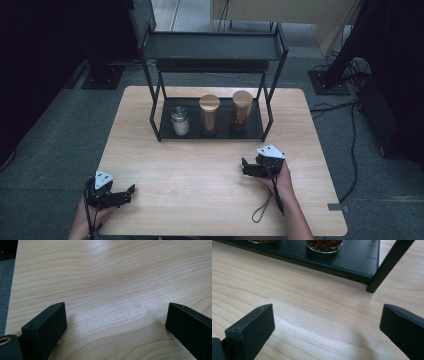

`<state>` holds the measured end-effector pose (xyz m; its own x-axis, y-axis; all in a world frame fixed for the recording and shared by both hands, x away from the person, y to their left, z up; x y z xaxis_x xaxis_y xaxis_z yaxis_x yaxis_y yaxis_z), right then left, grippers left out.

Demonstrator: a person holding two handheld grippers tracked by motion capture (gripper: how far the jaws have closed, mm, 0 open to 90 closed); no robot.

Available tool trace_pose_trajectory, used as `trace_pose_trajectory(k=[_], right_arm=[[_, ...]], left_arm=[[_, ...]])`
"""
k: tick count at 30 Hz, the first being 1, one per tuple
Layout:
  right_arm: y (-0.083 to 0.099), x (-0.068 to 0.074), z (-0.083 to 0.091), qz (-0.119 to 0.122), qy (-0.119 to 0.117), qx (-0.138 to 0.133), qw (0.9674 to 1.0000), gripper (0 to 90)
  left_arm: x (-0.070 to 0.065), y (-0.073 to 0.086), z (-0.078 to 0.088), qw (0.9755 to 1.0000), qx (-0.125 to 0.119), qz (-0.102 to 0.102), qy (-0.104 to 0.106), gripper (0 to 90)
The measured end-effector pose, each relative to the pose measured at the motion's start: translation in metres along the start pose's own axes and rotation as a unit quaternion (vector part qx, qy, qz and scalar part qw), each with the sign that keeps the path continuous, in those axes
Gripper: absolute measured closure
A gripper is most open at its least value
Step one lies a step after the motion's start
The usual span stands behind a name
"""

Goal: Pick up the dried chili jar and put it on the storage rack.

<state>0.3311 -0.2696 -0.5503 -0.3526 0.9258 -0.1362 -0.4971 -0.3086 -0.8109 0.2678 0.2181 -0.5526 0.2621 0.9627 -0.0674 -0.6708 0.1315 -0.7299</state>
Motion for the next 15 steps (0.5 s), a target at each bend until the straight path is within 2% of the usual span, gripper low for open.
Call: trace_pose_trajectory(k=[10, 15], right_arm=[[0.007, -0.002, 0.01, -0.007, 0.001, -0.001, 1.0, 0.0], [0.011, -0.002, 0.015, -0.003, 0.002, 0.0, 1.0, 0.0]], left_arm=[[0.0, 0.0, 0.0, 1.0, 0.0, 0.0, 0.0, 3.8], [0.0, 0.0, 0.0, 1.0, 0.0, 0.0, 0.0, 3.8]])
Point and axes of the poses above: each handheld gripper's, and its own axes: z roughly backward along the jaws, y roughly out of its underside, x roughly to its left, the point moved 4 cm from there along -z, roughly forward along the jaws, and after that the axes turned 7 degrees about z, right-handed, at the moved point
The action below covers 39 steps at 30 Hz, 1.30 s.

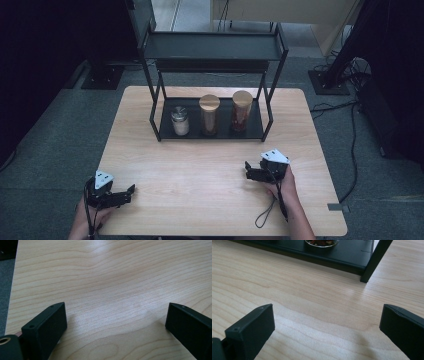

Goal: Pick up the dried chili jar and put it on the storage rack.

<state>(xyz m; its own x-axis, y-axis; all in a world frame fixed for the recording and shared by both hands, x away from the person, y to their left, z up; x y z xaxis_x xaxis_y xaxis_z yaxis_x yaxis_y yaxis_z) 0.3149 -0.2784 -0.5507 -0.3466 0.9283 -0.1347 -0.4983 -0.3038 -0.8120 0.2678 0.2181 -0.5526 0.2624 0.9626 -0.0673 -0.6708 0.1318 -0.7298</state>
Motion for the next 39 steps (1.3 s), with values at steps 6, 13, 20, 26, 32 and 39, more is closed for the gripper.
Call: trace_pose_trajectory(k=[6, 13, 20, 26, 32, 39], right_arm=[[0.005, -0.002, 0.007, -0.003, 0.002, -0.002, 1.0, 0.0], [0.012, -0.005, 0.017, -0.006, 0.004, -0.004, 1.0, 0.0], [0.021, -0.01, 0.027, -0.008, 0.009, -0.007, 0.9999, 0.0], [0.029, -0.015, 0.037, -0.009, 0.014, -0.006, 0.9998, 0.0], [0.04, -0.022, 0.05, -0.018, 0.021, -0.007, 0.9996, 0.0], [0.053, -0.032, 0.067, -0.027, 0.033, -0.009, 0.9991, 0.0]], left_arm=[[0.0, 0.0, 0.0, 1.0, 0.0, 0.0, 0.0, 3.8], [0.0, 0.0, 0.0, 1.0, 0.0, 0.0, 0.0, 3.8], [0.0, 0.0, 0.0, 1.0, 0.0, 0.0, 0.0, 3.8], [0.0, 0.0, 0.0, 1.0, 0.0, 0.0, -0.001, 3.8], [0.0, 0.0, 0.0, 1.0, 0.0, 0.0, -0.001, 3.8], [0.0, 0.0, 0.0, 1.0, 0.0, 0.001, -0.001, 3.8]])
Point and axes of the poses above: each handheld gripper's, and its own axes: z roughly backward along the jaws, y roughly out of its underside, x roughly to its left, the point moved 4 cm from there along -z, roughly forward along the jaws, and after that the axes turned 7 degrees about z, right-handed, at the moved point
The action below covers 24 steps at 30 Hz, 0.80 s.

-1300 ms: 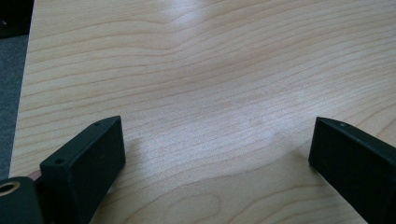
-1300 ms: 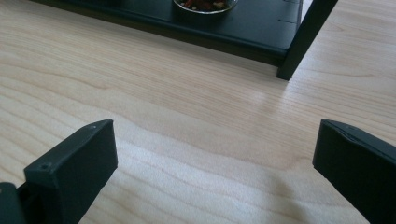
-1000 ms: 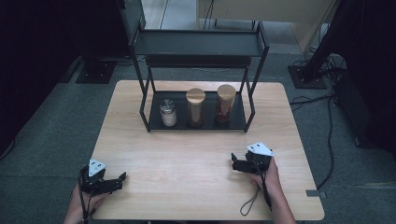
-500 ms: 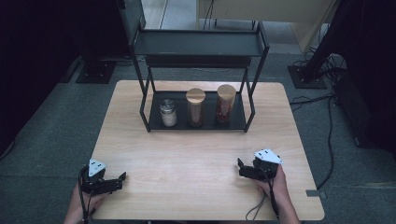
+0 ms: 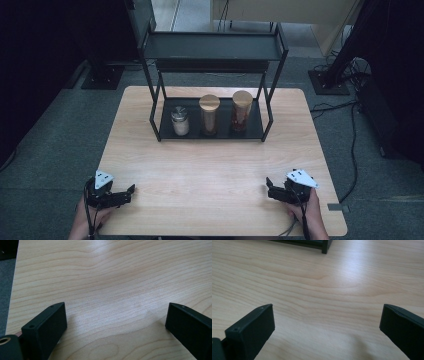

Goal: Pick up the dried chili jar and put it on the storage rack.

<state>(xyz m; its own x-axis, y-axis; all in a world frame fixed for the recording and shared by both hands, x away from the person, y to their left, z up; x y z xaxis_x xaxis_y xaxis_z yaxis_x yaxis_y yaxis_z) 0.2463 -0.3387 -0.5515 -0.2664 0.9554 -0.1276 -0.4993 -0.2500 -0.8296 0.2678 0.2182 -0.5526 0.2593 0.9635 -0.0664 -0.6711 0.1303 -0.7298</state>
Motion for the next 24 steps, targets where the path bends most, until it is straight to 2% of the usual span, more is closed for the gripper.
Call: trace_pose_trajectory(k=[24], right_arm=[[0.036, -0.041, 0.042, -0.021, 0.042, 0.008, 0.9988, 0.0]], left_arm=[[0.0, 0.0, 0.0, 1.0, 0.0, 0.002, -0.001, 3.8]])
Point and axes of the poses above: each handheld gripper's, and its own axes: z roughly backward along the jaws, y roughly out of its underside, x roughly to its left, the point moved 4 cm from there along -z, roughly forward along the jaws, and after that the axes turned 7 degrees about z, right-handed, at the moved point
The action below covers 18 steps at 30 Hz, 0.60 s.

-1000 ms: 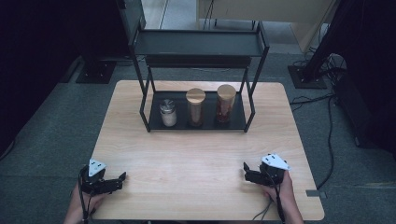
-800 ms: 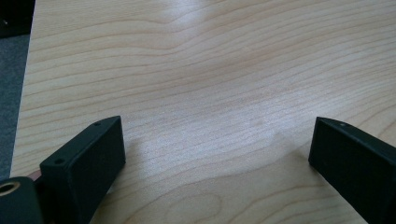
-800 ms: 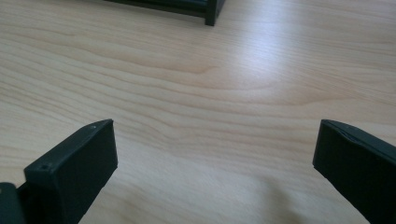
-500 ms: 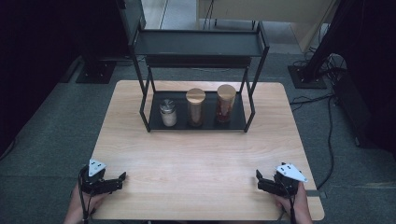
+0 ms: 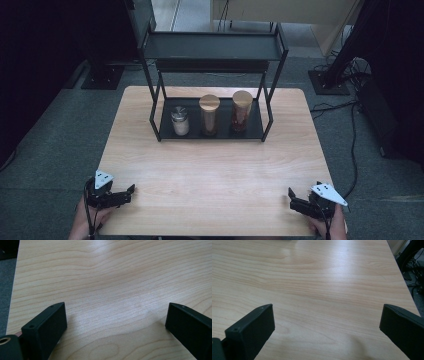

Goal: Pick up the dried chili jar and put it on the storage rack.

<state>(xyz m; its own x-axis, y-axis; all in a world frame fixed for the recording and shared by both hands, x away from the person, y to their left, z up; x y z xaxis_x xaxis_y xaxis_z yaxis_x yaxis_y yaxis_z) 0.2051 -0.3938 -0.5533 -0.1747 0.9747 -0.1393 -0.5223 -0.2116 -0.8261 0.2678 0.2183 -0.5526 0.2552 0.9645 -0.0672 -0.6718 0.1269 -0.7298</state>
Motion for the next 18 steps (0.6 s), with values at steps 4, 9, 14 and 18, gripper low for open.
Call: trace_pose_trajectory(k=[4, 9, 14, 18], right_arm=[[0.004, -0.005, 0.004, -0.005, 0.005, 0.001, 1.0, 0.0], [0.009, -0.015, 0.01, -0.013, 0.016, -0.002, 0.9998, 0.0], [0.022, -0.023, 0.012, -0.02, 0.022, 0.014, 0.9995, 0.0], [0.02, -0.026, 0.018, -0.007, 0.045, -0.016, 0.9988, 0.0]], left_arm=[[0.0, 0.0, 0.0, 1.0, 0.0, 0.0, 0.0, 3.8], [0.0, 0.0, 0.0, 1.0, 0.0, 0.0, 0.0, 3.8], [0.0, 0.0, 0.0, 1.0, 0.0, 0.001, -0.001, 3.8], [0.0, 0.0, 0.0, 1.0, 0.0, 0.002, -0.002, 3.8]])
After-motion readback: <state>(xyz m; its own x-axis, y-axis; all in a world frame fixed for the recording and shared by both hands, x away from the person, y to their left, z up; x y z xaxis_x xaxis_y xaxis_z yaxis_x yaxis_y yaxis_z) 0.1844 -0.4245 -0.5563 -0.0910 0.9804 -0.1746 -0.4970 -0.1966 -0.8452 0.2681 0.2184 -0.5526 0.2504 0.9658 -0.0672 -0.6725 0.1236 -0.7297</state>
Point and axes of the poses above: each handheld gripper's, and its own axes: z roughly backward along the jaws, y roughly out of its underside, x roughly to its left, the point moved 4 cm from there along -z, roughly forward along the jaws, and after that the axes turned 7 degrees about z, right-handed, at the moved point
